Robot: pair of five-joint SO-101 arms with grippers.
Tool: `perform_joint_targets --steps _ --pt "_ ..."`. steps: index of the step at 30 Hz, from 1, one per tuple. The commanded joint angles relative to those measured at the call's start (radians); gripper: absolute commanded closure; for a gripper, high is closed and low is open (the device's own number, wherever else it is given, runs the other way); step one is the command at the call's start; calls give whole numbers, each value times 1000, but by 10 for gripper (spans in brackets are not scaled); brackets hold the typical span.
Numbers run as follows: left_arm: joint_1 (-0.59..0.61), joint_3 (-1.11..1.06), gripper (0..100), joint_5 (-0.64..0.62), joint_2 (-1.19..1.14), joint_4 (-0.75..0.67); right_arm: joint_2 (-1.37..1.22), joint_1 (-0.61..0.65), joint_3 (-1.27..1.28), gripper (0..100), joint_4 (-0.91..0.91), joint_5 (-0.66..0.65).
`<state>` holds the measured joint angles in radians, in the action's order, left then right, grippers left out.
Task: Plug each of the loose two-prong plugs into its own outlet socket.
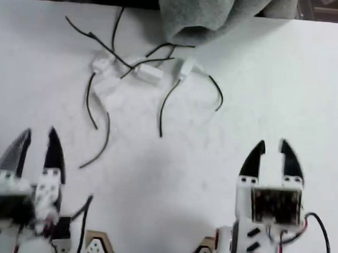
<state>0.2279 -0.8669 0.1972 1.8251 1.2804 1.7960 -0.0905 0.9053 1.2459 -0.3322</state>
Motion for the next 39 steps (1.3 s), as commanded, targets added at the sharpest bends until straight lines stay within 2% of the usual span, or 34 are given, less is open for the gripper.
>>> perform_joint_targets --steps 1,7,21,25,28,32,39 --pt "-12 -123 974 -9 -2 -80 5 84 84 977 -50 3" --pt "-13 -242 976 -178 -2 -40 5 229 230 980 -48 2" --pt "-12 -675 976 -130 -2 -46 5 232 586 980 -50 0" --pt "-12 -812 976 -130 -2 -123 5 232 689 978 -48 0" --pt "-10 -827 976 -130 -2 -124 5 231 767 978 -48 0" --pt "-12 -827 976 -130 -2 5 4 170 786 978 -41 0" --pt "-5 -827 976 -130 -2 5 4 108 786 978 8 5"
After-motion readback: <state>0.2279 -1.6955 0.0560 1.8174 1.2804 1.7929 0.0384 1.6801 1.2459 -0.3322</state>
